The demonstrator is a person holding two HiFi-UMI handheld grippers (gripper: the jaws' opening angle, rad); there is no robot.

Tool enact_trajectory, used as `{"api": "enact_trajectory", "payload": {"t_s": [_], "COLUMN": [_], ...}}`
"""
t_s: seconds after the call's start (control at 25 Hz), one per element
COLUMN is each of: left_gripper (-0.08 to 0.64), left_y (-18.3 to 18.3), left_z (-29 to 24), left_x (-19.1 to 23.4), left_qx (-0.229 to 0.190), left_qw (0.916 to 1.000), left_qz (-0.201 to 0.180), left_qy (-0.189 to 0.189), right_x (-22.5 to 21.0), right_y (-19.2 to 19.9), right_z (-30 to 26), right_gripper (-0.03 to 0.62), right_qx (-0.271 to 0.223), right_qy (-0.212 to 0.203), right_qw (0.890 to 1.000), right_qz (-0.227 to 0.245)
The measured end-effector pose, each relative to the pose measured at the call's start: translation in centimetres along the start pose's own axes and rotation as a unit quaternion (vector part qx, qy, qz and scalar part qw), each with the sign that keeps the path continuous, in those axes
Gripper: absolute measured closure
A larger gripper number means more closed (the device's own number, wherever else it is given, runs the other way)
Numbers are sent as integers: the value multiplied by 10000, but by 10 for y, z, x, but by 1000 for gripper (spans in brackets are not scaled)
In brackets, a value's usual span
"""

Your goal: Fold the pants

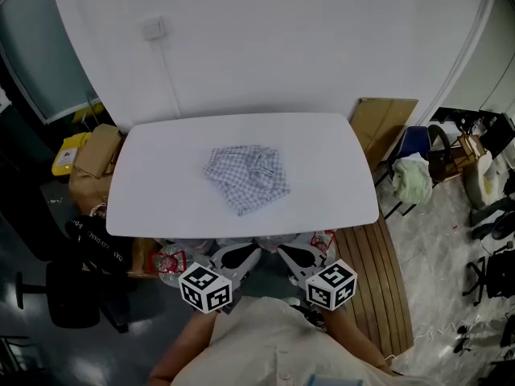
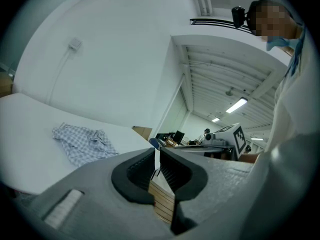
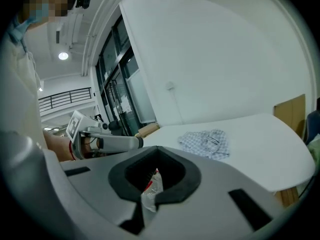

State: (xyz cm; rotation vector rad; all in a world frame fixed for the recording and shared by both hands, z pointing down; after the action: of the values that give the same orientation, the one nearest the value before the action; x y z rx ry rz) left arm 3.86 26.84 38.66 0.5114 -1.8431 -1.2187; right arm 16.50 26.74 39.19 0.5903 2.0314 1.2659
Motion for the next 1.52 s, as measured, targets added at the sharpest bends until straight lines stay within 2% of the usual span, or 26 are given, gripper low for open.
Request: {"api": "enact_trajectory", "payload": {"t_s": [0.2, 0.48, 0.84, 1.24, 1.52], "left_gripper": [525, 525, 525, 524, 523], "left_y": [-13, -20, -38, -55, -65], "left_z": [-5, -15, -35, -45, -42], "left_x": [27, 70, 141, 218, 266], "left_qx": [-17, 80, 278, 585, 823], "left_qw": [10000, 9998, 9983, 9958, 9938], "left_qz": [49, 190, 424, 672, 704], "left_qy": [-19, 68, 274, 215, 258], "right_x": [-10, -25, -56, -87, -96], "right_y": [-10, -17, -35, -58, -67], "right_z": [-23, -62, -125, -184, -227], "right_gripper": [577, 577, 575, 575, 575], "right_qx": [40, 105, 286, 416, 513], "right_qy": [81, 97, 202, 381, 572], "right_qw": [9999, 9999, 9992, 9979, 9968], "right_qz": [95, -12, -187, -314, -228]}}
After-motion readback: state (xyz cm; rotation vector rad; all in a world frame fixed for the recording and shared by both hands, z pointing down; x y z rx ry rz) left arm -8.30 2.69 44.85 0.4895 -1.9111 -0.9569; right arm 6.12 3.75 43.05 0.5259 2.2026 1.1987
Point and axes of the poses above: the fingertips, and each gripper's own axes: z backward along the fingers, x to its left, y out of its underside, the point moved 5 cm from there along z, backward along the fingers, and after that the axes turned 3 degrees about y, right-handed, at the moved point
